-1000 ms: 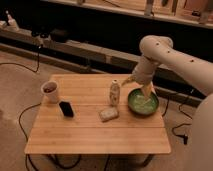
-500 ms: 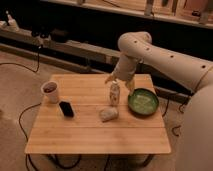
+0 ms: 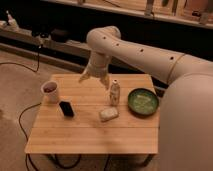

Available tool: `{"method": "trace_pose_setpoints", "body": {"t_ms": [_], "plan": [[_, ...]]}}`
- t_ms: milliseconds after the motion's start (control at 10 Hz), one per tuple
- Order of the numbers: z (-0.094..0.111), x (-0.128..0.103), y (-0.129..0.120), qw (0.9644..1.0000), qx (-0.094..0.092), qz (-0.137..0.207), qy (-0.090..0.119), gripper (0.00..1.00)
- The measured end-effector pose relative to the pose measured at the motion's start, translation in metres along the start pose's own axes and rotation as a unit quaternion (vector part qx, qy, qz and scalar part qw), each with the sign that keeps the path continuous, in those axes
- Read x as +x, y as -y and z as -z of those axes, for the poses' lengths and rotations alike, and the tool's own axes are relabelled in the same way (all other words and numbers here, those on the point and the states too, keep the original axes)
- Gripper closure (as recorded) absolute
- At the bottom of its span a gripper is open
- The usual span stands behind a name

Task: Knock the eraser over

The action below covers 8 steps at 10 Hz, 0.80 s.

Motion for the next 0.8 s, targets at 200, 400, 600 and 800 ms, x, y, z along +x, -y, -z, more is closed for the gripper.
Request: {"method": "trace_pose_setpoints", "body": {"t_ms": [200,400,600,800], "plan": [[0.000,0.001,0.001,1.0000,0.002,0.001,-0.002,0.20],[-0.001,0.000,0.002,1.0000,0.001,0.002,-0.001,0.20],[-0.002,0.002,0.004,0.9999,0.002,0.007,-0.013,0.20],[-0.016,0.012,0.026,0.9988,0.015,0.024,-0.040,0.20]]}}
